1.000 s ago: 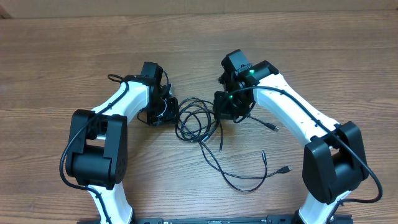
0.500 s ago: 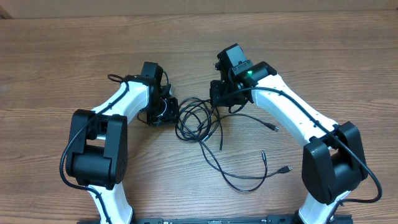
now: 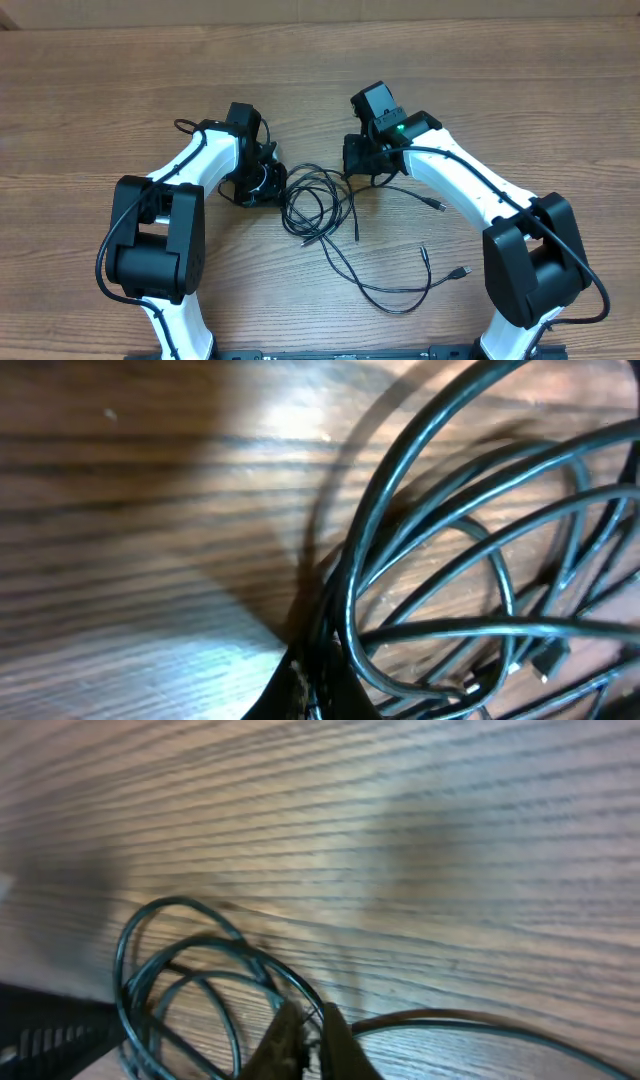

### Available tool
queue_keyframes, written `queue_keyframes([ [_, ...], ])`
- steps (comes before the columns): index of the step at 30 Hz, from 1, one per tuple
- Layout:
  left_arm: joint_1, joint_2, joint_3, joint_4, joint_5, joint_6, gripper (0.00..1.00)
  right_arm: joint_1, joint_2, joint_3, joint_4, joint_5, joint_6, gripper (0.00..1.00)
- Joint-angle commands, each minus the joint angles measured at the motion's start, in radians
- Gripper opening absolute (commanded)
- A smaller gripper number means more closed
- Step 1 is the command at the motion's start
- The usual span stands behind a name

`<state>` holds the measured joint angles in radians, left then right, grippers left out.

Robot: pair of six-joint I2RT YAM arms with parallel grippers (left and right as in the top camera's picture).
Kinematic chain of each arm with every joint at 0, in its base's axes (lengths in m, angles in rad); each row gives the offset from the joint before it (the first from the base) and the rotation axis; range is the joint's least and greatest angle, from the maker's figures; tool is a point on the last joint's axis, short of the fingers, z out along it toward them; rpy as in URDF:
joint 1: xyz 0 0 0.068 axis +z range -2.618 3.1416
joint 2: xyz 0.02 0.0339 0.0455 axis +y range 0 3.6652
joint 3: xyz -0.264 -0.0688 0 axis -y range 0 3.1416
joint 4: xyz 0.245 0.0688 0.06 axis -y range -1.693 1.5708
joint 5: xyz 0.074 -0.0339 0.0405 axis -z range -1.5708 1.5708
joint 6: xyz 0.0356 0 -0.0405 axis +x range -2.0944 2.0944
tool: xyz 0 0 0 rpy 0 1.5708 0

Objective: Untangle cables

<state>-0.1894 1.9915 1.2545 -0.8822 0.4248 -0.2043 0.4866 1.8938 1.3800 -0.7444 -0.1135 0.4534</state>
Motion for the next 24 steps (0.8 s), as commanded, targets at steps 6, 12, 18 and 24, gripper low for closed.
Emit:
queue_keyframes([
  [6,0.03,-0.148,0.024,-0.071,0.12,0.03,0.04,0.002,-0.032,-0.006,-0.034,-0.003,0.014,0.73],
  [12,0.087,-0.233,0.026,-0.064,0.117,-0.021,0.04,-0.008,-0.032,-0.006,-0.055,0.047,0.013,1.0],
  [18,0.072,-0.232,0.024,-0.076,-0.175,-0.139,0.04,-0.018,-0.032,-0.006,-0.05,0.068,0.014,1.0],
  [24,0.047,-0.249,0.057,-0.103,-0.324,-0.16,0.04,-0.018,-0.032,-0.006,-0.05,0.068,0.014,1.0],
])
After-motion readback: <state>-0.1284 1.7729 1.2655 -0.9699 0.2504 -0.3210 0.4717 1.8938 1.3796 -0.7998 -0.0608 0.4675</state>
